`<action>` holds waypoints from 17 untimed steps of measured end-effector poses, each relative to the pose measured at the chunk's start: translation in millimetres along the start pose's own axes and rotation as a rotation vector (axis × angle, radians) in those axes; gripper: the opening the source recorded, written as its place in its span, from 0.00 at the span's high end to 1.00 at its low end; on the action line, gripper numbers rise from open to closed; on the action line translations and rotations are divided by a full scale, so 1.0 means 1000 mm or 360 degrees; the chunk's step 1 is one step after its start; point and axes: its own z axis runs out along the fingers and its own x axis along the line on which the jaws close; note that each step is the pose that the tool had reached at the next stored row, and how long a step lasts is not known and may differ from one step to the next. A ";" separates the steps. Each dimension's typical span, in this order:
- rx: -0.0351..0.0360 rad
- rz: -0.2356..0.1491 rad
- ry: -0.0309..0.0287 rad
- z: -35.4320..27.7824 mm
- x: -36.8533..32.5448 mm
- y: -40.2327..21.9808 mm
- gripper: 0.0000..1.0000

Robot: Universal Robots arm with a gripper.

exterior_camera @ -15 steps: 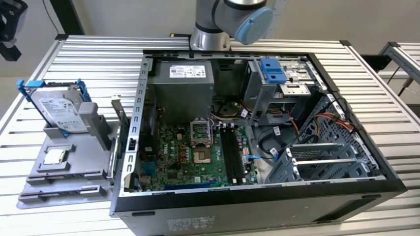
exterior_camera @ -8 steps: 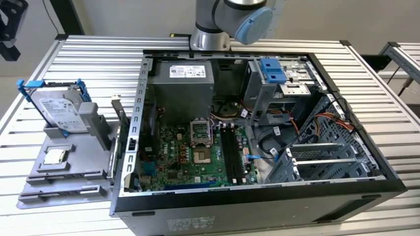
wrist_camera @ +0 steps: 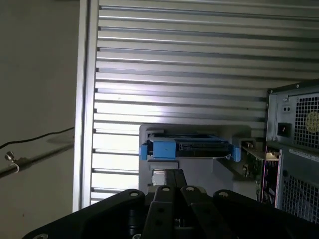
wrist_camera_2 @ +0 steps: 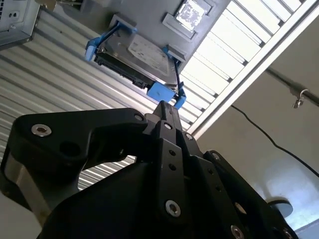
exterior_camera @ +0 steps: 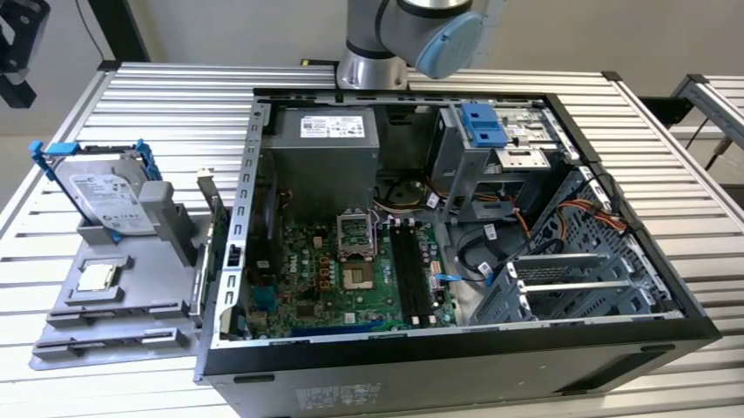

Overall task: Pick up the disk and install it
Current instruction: 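Pick up the disk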

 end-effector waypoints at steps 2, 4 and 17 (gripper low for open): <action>0.0000 0.0000 0.00000 0.0000 0.0000 0.0000 1.00; 0.0000 -0.0001 0.00000 0.0000 0.0000 0.0000 1.00; 0.0002 -0.0076 0.00040 0.0000 0.0000 0.0000 1.00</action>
